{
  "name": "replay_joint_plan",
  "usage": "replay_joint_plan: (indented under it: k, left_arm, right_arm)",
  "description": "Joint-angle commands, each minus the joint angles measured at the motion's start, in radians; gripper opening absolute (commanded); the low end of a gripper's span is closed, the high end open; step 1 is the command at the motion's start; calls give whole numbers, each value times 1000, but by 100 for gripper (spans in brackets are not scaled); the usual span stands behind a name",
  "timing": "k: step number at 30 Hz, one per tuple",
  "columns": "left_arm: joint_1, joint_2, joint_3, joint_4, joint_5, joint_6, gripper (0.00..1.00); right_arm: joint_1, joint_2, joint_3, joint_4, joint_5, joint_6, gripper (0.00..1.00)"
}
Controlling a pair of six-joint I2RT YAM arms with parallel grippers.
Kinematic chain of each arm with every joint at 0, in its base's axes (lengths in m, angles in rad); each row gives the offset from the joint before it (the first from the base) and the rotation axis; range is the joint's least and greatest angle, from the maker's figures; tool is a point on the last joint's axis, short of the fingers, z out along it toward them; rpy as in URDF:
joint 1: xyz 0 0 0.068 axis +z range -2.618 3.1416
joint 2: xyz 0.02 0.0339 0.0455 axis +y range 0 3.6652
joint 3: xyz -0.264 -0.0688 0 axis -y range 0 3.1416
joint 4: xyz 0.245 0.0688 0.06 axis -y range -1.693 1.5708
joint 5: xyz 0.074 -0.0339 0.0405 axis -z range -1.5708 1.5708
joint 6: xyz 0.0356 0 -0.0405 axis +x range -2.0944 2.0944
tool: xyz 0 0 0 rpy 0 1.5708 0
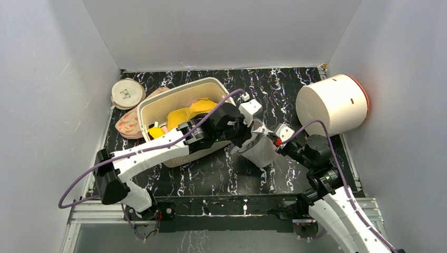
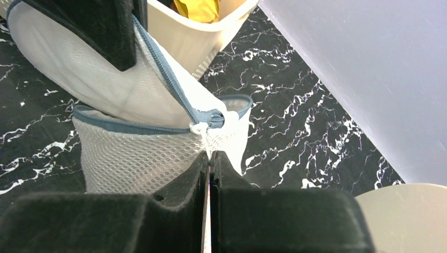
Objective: Unzip the laundry bag and remove the bra
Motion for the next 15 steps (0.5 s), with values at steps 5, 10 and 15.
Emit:
replay_joint_plan:
  k: [5, 10, 15]
  left_arm:
    - [5, -188, -54, -67, 12, 21, 0]
    - [4, -214, -67, -70, 26, 27, 0]
    - [4, -152, -13, -95, -28, -44, 0]
  right_arm:
    - [-12, 24, 5, 29, 94, 2, 0]
    - [-11, 37, 6, 25, 76, 0, 0]
    - [-11, 34, -3, 43, 58, 7, 21]
